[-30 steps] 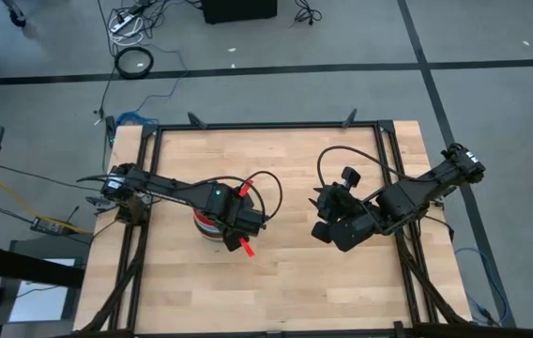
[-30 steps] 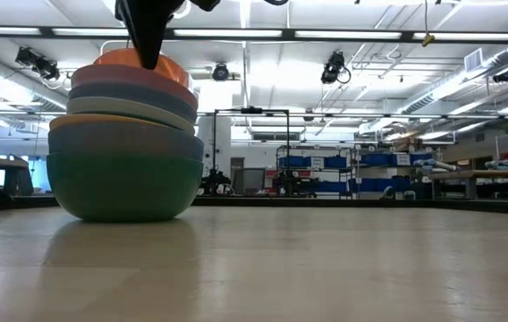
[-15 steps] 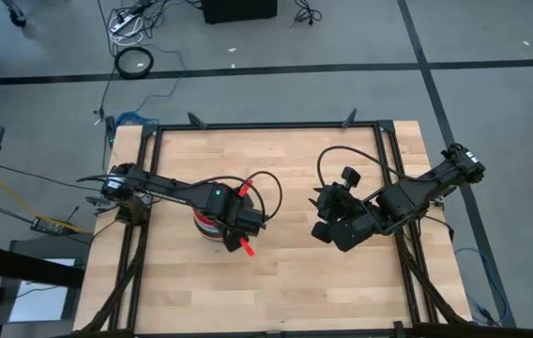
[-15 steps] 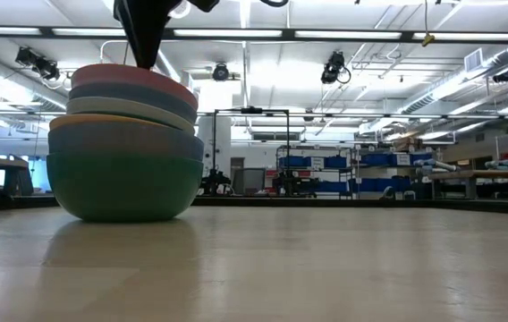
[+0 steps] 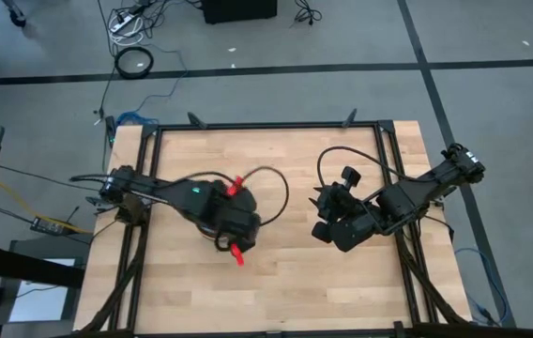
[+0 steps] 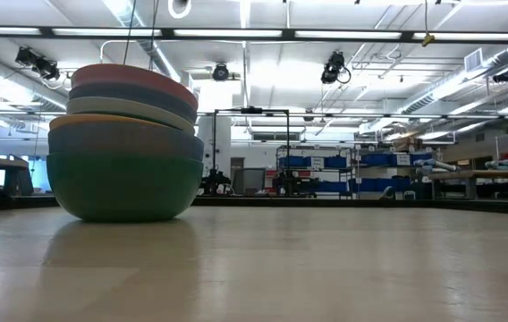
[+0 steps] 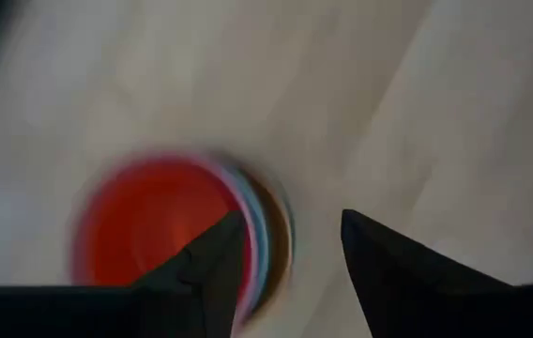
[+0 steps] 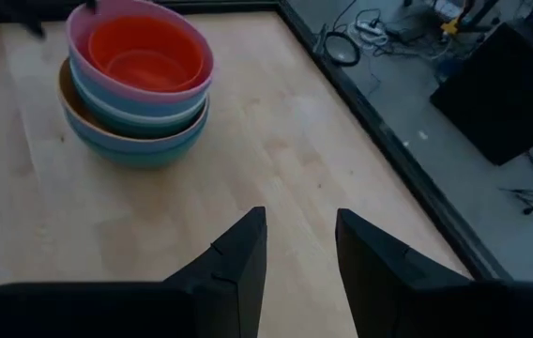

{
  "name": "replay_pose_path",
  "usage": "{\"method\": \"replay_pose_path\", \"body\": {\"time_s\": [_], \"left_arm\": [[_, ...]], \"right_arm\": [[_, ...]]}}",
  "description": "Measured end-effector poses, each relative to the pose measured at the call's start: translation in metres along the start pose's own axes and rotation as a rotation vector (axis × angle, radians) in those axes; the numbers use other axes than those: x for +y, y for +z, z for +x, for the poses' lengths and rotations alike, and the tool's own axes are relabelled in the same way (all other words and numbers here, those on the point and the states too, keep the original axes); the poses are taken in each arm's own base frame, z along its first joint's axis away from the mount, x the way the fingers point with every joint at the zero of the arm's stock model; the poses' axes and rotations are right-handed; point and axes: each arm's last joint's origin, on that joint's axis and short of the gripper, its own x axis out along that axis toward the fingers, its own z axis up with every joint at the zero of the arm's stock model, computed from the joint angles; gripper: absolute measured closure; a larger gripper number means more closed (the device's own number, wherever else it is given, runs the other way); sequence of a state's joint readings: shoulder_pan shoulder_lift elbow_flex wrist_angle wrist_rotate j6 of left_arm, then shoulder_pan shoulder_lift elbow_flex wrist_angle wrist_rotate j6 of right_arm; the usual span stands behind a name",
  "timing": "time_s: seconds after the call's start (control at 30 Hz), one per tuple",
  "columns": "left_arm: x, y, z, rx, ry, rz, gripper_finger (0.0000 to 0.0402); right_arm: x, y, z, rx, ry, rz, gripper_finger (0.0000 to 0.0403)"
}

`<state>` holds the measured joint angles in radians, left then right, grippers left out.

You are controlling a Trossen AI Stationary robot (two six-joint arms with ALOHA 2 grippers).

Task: Nest bowls inside each other
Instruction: Return to Home Position

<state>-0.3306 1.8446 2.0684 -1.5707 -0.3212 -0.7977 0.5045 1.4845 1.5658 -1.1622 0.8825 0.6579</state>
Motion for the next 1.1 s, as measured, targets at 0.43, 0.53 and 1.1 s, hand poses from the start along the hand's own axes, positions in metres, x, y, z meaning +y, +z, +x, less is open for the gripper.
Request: {"method": "replay_pose_path", "body": {"time_s": [0.43,0.53,1.1], "left_arm": [[-0.009,-0.022,-0.093,-0.462,-0.002,0.128,0.0213],[-0.009,-0.028,-0.097,-0.496,0.016,0.136,0.0213],[-0.04,-0.06,-0.046,-0.555,0.427,0.581,0.0213]], "right_arm": [[-0.012,-0.036,-0.02,0.132,-0.149,0.007,0.0291],[-0.009,-0.045,-0.02,0.12,-0.147,0.009,0.0294],[0.019,-0.072,-0.039,-0.118,-0.084,-0.105,0.0295]]}}
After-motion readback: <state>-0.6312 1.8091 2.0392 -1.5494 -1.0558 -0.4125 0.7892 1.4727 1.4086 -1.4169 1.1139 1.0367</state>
